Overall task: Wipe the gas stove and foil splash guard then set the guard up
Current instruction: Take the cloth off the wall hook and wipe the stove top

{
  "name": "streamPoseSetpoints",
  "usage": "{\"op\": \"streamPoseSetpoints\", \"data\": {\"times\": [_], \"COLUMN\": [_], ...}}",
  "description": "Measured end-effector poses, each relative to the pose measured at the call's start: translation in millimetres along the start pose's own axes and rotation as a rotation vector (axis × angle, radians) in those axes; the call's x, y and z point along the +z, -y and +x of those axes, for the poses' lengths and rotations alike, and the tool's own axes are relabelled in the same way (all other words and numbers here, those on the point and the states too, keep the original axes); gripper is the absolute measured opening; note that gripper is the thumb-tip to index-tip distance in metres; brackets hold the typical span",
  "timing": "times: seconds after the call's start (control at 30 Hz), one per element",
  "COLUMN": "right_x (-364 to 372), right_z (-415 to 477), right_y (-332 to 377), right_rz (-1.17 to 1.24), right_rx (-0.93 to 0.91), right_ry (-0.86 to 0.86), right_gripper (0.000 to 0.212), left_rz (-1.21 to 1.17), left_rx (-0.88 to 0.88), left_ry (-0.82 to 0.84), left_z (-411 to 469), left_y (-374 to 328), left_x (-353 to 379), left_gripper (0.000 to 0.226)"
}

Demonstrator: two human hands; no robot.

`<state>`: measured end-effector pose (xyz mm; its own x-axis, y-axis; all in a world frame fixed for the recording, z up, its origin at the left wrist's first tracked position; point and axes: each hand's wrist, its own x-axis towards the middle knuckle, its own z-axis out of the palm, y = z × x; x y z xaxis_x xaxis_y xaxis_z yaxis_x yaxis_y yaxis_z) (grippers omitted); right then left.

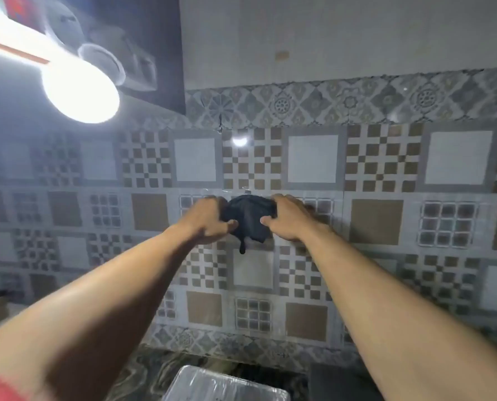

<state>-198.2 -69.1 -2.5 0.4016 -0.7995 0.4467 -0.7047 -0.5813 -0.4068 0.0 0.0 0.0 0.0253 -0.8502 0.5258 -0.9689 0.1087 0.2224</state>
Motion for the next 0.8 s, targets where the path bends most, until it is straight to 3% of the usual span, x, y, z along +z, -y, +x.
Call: {"op": "streamPoseSetpoints", "data": {"times": [0.13, 0.3, 0.43, 0.53, 0.8], "right_x": [16, 36, 37, 30, -7], "right_z": [21, 40, 46, 44, 16], "right_y": [-1, -4, -3, -3, 2], "right_rz": [-0.002, 0.073, 0.053, 0.074, 0.166], "right_rx": [-0.002, -0.059, -0.069, -0.047, 0.031], "right_ry": [-0.057, -0.145, -0.199, -0.207, -0.081], "right_gripper": [0.066, 0.051, 0.021, 0.018, 0.013], "left_rz": [-0.011, -0.104, -0.099, -0.148, -0.317], "left_rx": [-0.061, -0.092, -0.087, -0.099, -0.168], "left_ry": [-0.050, -0.096, -0.144, -0.173, 0.018], "left_z": [19, 40, 42, 44, 29], "left_y": [8, 19, 18, 15, 3], "left_x": [18, 41, 45, 36, 0], "left_gripper": [0.054, 0.041, 0.021, 0.007, 0.019]}}
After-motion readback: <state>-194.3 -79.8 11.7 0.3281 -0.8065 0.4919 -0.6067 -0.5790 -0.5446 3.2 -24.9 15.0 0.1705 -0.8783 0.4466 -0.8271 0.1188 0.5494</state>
